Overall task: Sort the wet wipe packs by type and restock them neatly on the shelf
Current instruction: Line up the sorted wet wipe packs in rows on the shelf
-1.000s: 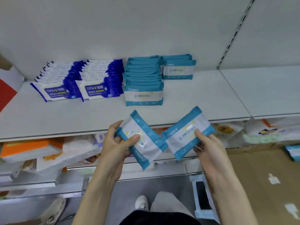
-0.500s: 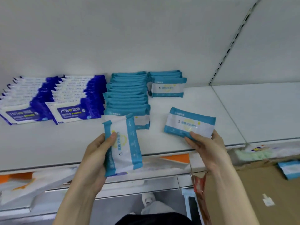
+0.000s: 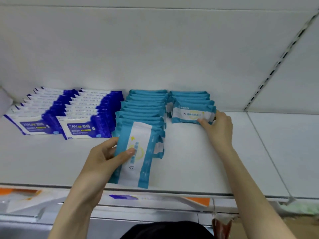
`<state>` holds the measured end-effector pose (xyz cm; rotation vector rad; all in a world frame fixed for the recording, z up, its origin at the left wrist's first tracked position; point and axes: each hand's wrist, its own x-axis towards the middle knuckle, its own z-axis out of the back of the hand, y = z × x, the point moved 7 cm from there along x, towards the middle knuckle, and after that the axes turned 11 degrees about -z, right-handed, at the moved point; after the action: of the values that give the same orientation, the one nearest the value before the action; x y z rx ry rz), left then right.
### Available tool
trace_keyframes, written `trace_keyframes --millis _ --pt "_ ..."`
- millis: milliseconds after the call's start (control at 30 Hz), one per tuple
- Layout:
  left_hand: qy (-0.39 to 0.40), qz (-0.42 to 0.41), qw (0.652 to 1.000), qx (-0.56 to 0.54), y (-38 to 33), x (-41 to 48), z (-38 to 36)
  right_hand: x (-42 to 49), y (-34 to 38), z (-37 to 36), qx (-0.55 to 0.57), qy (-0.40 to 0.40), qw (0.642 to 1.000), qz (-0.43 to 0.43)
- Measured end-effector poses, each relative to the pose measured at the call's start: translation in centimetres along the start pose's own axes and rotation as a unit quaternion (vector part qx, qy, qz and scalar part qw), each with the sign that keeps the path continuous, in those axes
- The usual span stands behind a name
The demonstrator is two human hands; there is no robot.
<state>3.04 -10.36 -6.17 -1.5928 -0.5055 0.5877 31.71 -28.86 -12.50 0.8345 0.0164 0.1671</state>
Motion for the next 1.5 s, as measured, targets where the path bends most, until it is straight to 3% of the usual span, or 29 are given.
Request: trace_keyframes --millis 233,367,467,500,600,667,800,867,1000,1200,1367,1500 --pt "0.042 -0.058 0.992 0.101 -4.8 2.3 -2.3 0.3 -0.7 0.3 0.057 0.009 0.997 -0.05" --pt "0.148 -0.127 0.962 0.192 -7.8 5.6 -7.7 -0.7 -1.8 3.1 0.243 0.012 0.962 -0.12" --pt "0.221 -0.201 0.881 0.367 -7.9 8.8 -13.2 -1.9 -0.9 3.9 0.44 0.141 0.878 -0.124" --pt "0.243 -0.224 0.843 0.425 -7.5 9.7 -15.1 -2.4 -0.3 4.1 0.449 0.177 0.87 -0.099" --pt "0.275 -0.288 0.736 0.548 -6.0 11.8 -19.7 -3.1 0.1 4.5 0.335 0.157 0.929 -0.029" --pt "0.283 -0.322 0.677 0.598 -4.8 12.5 -21.5 -2.8 -1.1 4.0 0.264 0.104 0.958 -0.051" --pt "0.283 -0.355 0.581 0.675 -2.5 13.2 -21.9 -1.8 -1.7 2.6 0.171 0.06 0.982 -0.055" --pt "0.262 -0.376 0.552 0.697 -2.1 13.6 -21.2 -1.4 -1.2 1.7 0.147 0.06 0.987 -0.039" --pt "0.192 -0.429 0.551 0.69 -2.3 14.9 -19.8 -0.4 -0.5 1.2 0.111 0.025 0.994 -0.01" --pt "0.165 -0.445 0.541 0.695 -2.8 14.7 -18.9 -1.5 -0.1 2.0 0.089 -0.033 0.995 0.006" --pt "0.154 -0.453 0.601 0.64 -4.2 9.3 -17.0 -5.6 -0.5 4.7 0.116 -0.019 0.993 -0.014" --pt "0.143 -0.422 0.68 0.582 -3.1 1.7 -14.0 -12.2 -2.9 7.5 0.027 -0.011 1.0 0.004"
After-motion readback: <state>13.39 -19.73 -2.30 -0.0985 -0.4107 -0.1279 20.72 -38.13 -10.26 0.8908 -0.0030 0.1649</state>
